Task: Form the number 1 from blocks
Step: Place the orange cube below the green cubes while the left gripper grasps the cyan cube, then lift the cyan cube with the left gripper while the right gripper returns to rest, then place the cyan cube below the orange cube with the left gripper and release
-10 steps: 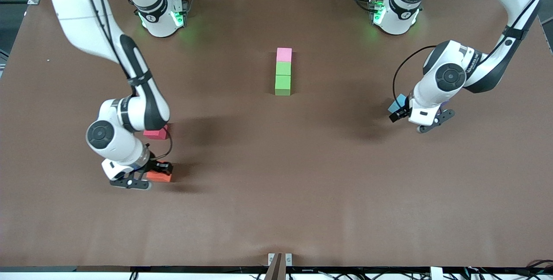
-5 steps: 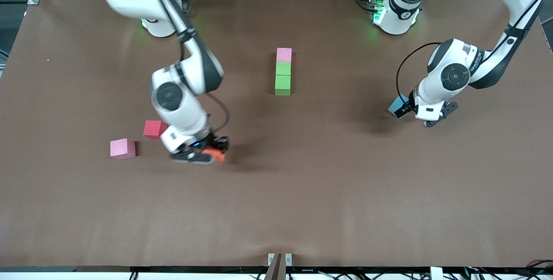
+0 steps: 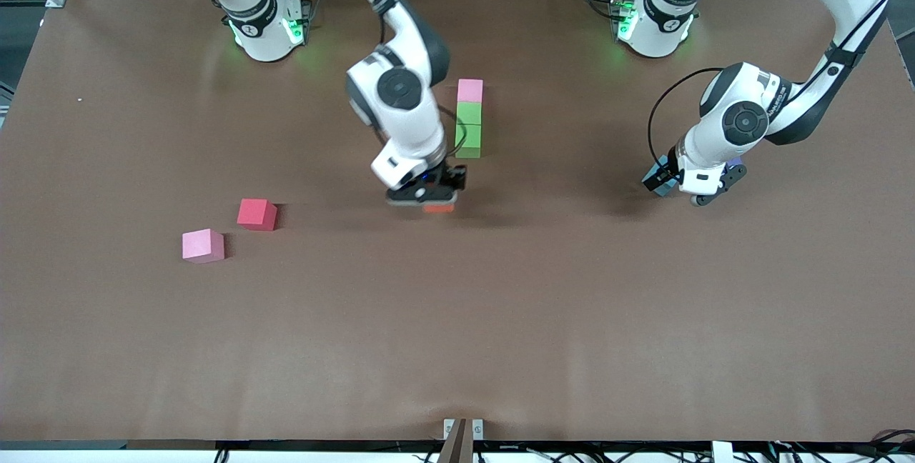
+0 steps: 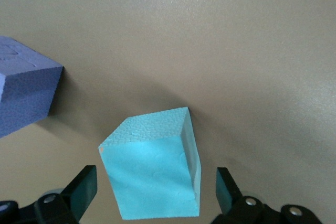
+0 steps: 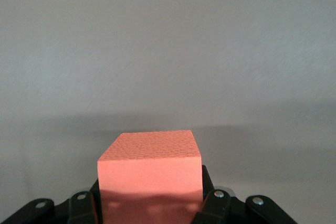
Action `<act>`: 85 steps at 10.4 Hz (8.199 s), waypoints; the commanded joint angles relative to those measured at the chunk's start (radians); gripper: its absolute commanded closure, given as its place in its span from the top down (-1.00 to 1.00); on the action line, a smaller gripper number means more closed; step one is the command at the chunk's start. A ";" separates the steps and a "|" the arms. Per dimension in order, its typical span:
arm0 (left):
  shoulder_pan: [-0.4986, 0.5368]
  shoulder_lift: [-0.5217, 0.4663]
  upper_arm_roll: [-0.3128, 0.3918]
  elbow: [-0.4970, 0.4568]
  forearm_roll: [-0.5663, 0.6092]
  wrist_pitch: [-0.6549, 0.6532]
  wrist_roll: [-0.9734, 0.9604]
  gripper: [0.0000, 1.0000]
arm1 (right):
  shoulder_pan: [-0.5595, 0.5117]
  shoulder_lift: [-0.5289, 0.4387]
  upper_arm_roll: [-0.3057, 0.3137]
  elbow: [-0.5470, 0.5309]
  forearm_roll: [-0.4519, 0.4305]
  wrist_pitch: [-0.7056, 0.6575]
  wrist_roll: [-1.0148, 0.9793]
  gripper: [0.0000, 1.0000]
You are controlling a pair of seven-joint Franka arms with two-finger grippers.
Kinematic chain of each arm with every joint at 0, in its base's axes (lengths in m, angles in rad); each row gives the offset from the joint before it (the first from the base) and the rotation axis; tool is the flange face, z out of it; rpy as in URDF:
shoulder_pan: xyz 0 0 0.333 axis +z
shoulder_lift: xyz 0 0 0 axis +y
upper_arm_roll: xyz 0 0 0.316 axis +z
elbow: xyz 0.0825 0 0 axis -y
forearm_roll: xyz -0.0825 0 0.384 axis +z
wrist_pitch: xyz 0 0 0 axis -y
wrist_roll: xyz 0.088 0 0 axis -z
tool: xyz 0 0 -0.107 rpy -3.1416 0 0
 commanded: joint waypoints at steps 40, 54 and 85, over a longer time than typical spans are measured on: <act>-1.079 0.366 0.400 0.819 -0.119 -0.149 0.051 -1.00 | -0.704 -0.324 0.308 -0.336 -0.304 0.085 -0.092 1.00; -1.399 0.466 0.585 0.995 -0.284 -0.270 0.218 -1.00 | -0.971 -0.479 0.193 0.207 -0.129 -0.804 -0.765 1.00; -1.146 0.106 0.590 0.989 -0.266 -0.495 0.218 1.00 | -0.976 -0.471 0.181 0.261 -0.135 -0.824 -0.798 1.00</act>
